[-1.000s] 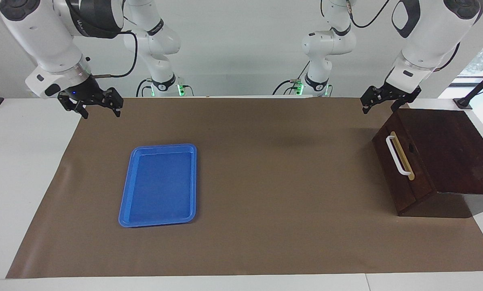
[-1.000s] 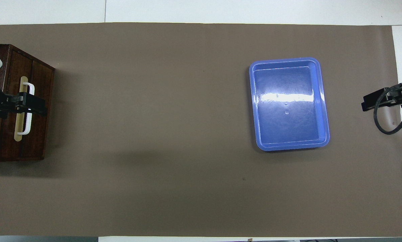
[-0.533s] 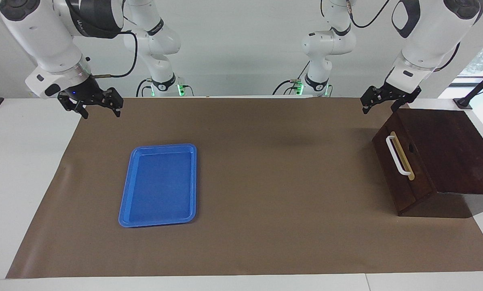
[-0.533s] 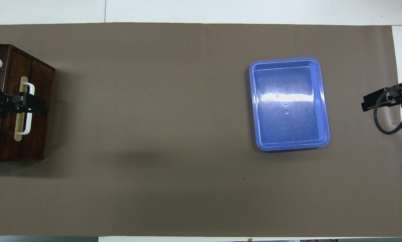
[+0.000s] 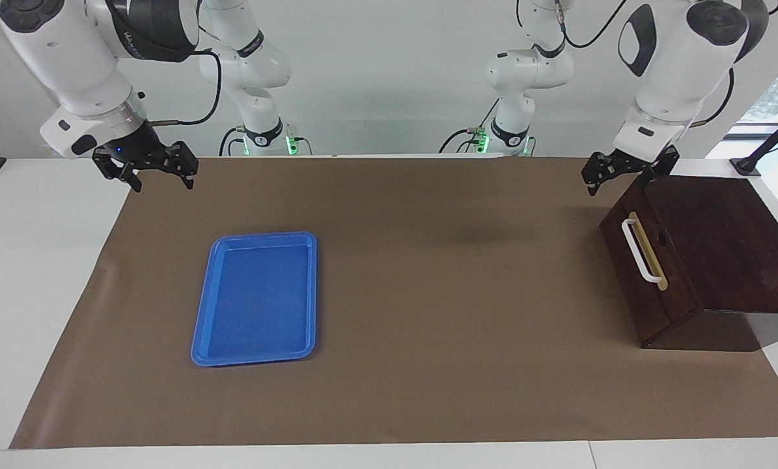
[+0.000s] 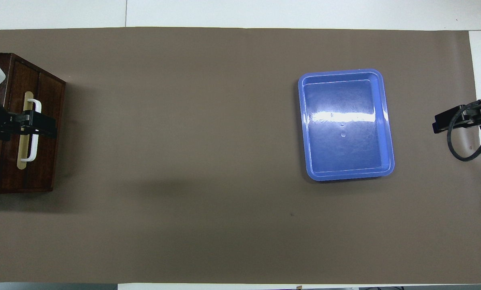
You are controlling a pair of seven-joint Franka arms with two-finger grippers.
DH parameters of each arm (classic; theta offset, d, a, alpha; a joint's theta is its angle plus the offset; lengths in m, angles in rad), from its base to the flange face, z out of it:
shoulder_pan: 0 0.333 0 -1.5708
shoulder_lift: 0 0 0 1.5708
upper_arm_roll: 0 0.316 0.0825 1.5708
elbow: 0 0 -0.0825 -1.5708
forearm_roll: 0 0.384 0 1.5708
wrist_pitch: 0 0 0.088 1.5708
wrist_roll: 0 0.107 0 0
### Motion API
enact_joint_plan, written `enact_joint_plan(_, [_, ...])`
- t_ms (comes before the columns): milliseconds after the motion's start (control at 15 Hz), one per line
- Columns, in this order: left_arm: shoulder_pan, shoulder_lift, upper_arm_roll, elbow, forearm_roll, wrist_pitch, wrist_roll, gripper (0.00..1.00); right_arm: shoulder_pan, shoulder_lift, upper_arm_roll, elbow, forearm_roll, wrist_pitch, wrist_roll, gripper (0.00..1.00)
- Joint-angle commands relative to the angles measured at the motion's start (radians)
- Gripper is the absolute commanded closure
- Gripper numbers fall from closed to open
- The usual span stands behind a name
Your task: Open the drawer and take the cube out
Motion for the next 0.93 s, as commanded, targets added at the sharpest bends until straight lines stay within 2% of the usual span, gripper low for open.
enact_joint_plan(0, [-0.024,-0.039,0.011,-0.125,0.064,0.132,0.048,0.0,-0.016,-0.011,0.011,-0.014,-0.006,0.029,0.004,0.0])
enact_joint_plan(267, [-0.051,0.008,0.01,-0.197,0.258,0.218,0.043,0.0,-0.016,-0.011,0.011,-0.015,-0.006,0.026,0.008,0.0])
enact_joint_plan(533, [0.013,0.05,0.011,-0.295,0.27,0.371,-0.01,0.0,-0.016,-0.013,0.01,-0.018,-0.006,0.024,0.016,0.0])
enact_joint_plan(667, [0.027,0.079,0.013,-0.301,0.296,0.4,-0.01,0.0,-0.016,-0.014,0.01,-0.02,-0.006,0.02,0.017,0.0])
enact_joint_plan(867, [0.084,0.084,0.013,-0.327,0.314,0.477,-0.007,0.0,-0.017,-0.014,0.01,-0.02,-0.006,0.021,0.016,0.0])
